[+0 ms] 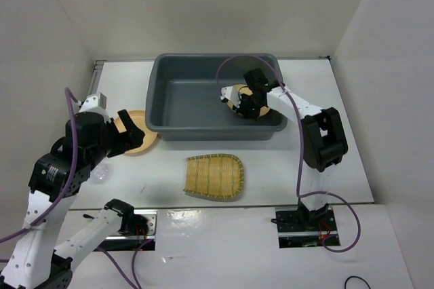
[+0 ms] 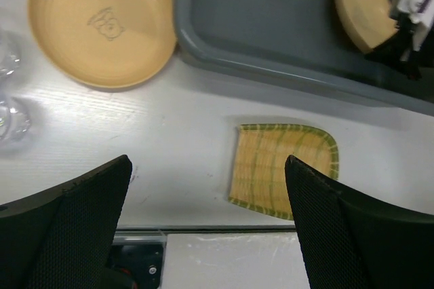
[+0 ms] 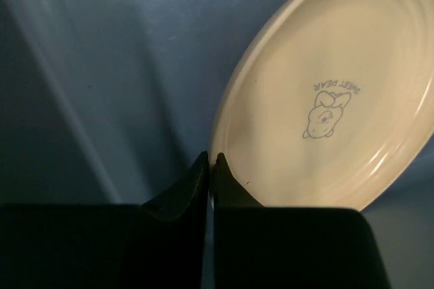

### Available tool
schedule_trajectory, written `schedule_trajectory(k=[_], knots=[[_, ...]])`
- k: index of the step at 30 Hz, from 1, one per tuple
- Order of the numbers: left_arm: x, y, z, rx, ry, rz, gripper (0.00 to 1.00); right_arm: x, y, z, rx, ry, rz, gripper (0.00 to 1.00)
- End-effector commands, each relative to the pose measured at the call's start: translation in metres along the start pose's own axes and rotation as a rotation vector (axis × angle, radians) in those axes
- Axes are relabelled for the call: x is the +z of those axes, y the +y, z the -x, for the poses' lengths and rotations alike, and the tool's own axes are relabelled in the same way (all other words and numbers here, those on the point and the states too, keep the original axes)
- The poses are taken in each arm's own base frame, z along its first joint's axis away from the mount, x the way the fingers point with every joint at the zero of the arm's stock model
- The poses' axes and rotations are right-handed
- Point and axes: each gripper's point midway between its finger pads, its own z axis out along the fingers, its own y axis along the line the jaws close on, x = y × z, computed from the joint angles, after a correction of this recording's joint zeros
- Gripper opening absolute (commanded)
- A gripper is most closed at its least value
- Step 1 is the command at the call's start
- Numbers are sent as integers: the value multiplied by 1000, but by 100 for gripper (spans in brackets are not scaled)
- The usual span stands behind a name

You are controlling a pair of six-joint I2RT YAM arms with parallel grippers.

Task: Place the mixed dishes into the plastic bin

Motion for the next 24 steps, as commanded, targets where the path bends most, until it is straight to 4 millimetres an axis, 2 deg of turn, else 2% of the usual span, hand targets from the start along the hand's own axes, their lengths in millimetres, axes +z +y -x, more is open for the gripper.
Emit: schedule_trajectory(k=[1,2,3,5,7,8,9,10,11,13,14,15,16,17,18,19,20,21,22,23,24], knots=[[6,24,-1,24,36,163,100,-9,-30,-1,-27,0,-111,0],[10,28,-5,25,65,196,100,-9,-31,-2,-26,9,-117,2],[14,27,-7,20,80,208,100,-7,-31,-6,-26,16,-123,12],[26,23,-5,8,90,216,100,-7,-32,-4,-19,9,-131,26],[35,15,6,-1,59,206,100,-14,-31,4,11,-25,-135,60],[40,20,9,20,62,225,100,-28,-38,11,25,-55,-164,71],[48,17,16,47,80,236,100,-38,-40,24,32,-102,-170,90],[55,18,19,76,108,241,100,-47,-39,31,63,-131,-179,98],[75,29,15,113,204,283,100,-73,-43,44,71,-179,-231,98],[88,40,27,123,245,311,100,-91,-39,53,123,-244,-264,98],[100,45,32,128,254,341,100,-118,-40,61,134,-288,-323,98],[105,41,51,139,197,345,100,-120,-38,56,163,-282,-370,98],[111,39,57,154,192,341,100,-126,-34,57,186,-289,-397,98],[127,45,58,149,233,364,100,-137,-23,51,232,-295,-426,98],[140,42,60,156,252,332,100,-144,-22,49,259,-301,-475,98],[160,45,56,157,301,325,100,-152,-23,37,337,-284,-540,98],[170,53,55,152,339,320,100,-162,-10,26,359,-291,-561,98],[179,57,53,190,373,307,100,-167,-6,22,372,-301,-581,98],[195,68,45,215,429,323,100,-163,1,6,395,-285,-593,98],[200,78,47,225,444,336,100,-181,5,2,397,-319,-639,98],[203,89,46,254,466,351,100,-184,9,-2,397,-327,-656,98]])
